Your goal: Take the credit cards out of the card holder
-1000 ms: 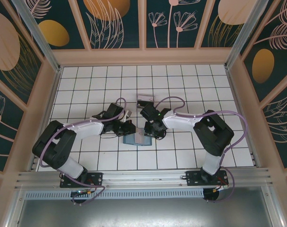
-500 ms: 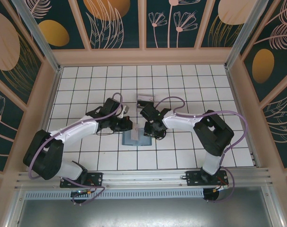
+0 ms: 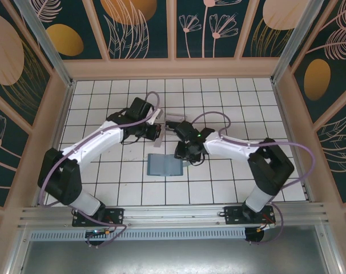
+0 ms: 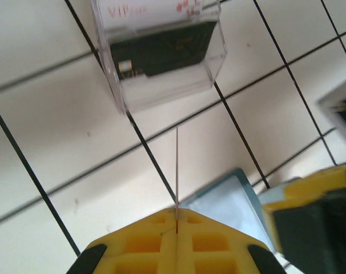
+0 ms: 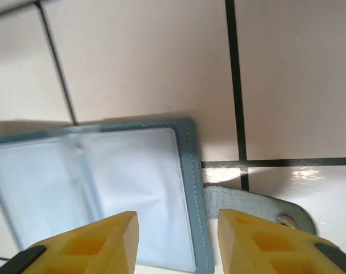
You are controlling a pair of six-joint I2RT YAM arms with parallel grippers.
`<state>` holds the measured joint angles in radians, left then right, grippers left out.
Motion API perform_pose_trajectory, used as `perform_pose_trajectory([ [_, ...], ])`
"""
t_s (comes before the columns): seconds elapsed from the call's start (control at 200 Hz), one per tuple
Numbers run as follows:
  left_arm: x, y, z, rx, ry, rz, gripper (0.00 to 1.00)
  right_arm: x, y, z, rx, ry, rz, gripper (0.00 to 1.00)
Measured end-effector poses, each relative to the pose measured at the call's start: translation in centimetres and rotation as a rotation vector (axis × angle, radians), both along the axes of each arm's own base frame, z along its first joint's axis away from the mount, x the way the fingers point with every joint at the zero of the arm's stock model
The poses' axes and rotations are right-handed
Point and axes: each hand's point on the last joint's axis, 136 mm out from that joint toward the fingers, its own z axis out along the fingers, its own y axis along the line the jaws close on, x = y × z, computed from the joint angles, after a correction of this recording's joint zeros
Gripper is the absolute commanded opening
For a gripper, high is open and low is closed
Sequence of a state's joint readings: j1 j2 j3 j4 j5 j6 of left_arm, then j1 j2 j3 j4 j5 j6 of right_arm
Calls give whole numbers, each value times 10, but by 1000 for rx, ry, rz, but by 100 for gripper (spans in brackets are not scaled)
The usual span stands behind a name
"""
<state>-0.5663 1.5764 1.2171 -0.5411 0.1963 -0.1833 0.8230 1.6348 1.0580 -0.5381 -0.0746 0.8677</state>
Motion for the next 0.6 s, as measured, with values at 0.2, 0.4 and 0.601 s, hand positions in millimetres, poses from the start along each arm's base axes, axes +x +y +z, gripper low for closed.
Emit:
perform_pose_trajectory([
  [0.2, 40, -13, 11, 136, -128, -169, 0, 17, -31, 29, 30, -71, -70, 42],
  [0.4, 60, -26, 19, 271, -249, -438, 0, 15, -67, 30, 3, -70, -126, 42],
  [0.601, 74, -38, 17, 406, -318, -669, 0, 15, -79, 31, 0, -71, -151, 42],
])
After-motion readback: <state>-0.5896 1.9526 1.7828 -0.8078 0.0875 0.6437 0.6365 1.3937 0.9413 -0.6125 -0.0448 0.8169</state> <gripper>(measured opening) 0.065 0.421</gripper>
